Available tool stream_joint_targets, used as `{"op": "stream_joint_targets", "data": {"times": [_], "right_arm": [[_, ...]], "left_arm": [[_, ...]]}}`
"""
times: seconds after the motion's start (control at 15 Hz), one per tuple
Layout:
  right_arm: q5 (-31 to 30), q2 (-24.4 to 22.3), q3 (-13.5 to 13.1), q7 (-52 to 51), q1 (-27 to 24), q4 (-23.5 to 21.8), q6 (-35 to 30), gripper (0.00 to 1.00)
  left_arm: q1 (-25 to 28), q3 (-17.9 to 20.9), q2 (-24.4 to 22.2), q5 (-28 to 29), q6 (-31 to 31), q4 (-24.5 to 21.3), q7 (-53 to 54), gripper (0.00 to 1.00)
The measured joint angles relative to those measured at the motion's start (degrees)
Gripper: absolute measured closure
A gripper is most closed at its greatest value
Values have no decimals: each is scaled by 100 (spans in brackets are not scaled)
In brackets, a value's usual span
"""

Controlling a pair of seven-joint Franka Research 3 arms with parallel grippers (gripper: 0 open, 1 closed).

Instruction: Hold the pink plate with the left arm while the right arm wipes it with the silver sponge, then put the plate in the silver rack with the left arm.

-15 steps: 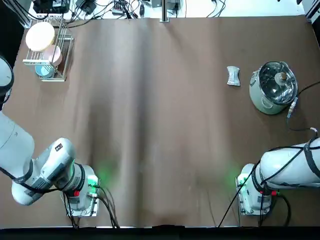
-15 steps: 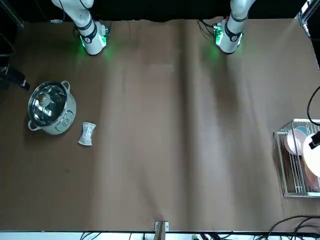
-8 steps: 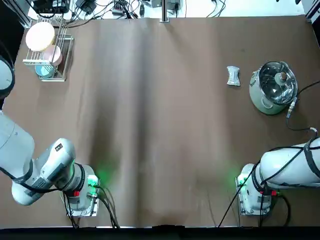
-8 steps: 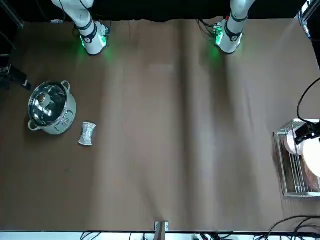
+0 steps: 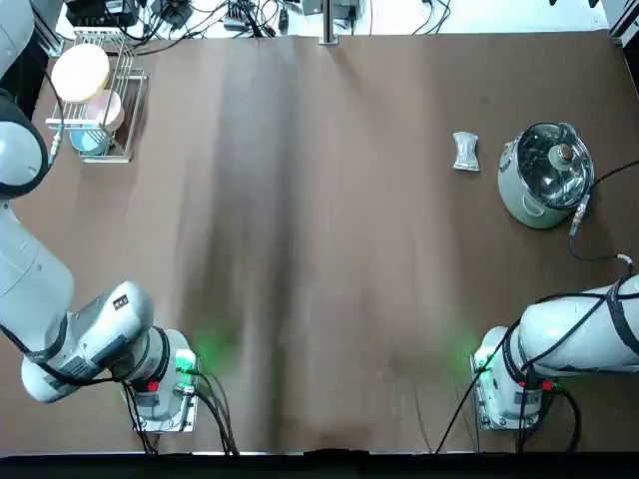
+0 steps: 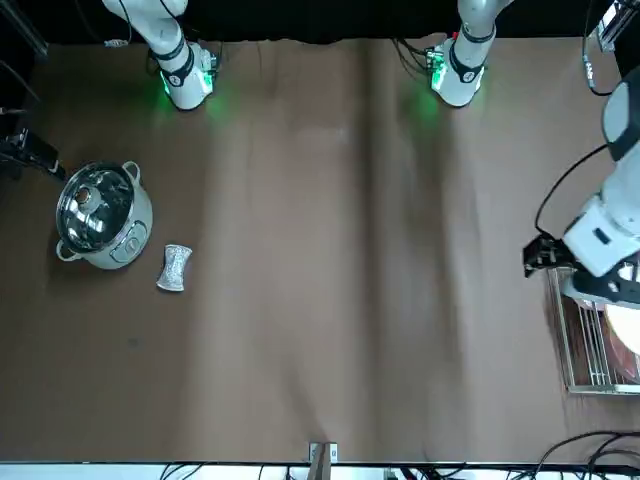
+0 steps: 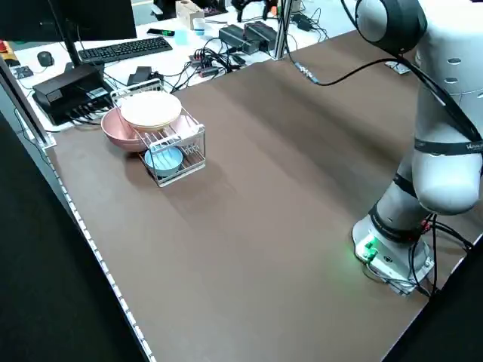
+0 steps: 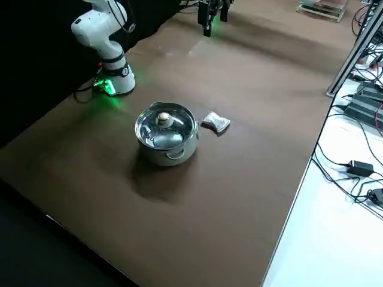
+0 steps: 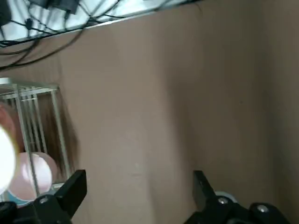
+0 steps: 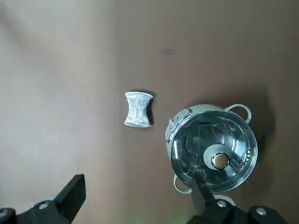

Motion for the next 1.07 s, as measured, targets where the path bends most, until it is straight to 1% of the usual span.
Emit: {"op": "stream_joint_targets", "data": {"times": [0.07, 0.13, 0.2, 0.27, 0.4, 0.53, 0.6, 0.73, 0.8, 0.87, 1.07], "right_arm": [[0, 0, -1, 0, 0, 0, 0, 0], [0, 0, 0, 0, 0, 0, 0, 0], [0, 0, 0, 0, 0, 0, 0, 0], [0, 0, 0, 0, 0, 0, 1, 0], [0, 0, -1, 0, 0, 0, 5, 0], [0, 0, -5, 0, -1, 0, 6, 0], [0, 0, -6, 0, -2, 0, 7, 0], [0, 0, -7, 0, -2, -1, 7, 0], [0, 0, -8, 0, -2, -1, 8, 0], [0, 0, -7, 0, -2, -1, 8, 0], [1, 0, -7, 0, -2, -1, 12, 0]], "left_arm": [[-130, 38, -6, 4, -58, 2, -21, 0], [-293, 163, -27, 5, -106, 14, -34, 0], [-507, 390, -75, 5, -132, 34, -34, 0], [-785, 713, -148, 5, -142, 54, -34, 0], [-1497, 1568, -341, -173, -156, 77, -33, 0], [-2106, 2390, -568, -747, -163, 87, -34, 0], [-2320, 2754, -691, -1029, -170, 88, -31, 0], [-2621, 3344, -922, -1429, -218, 87, 2, 0], [-2722, 3542, -1012, -1547, -263, 75, 3, 0], [-2775, 3655, -1086, -1642, -295, 29, 2, 0], [-2774, 3756, -1203, -1762, -303, -134, 3, 0]]}}
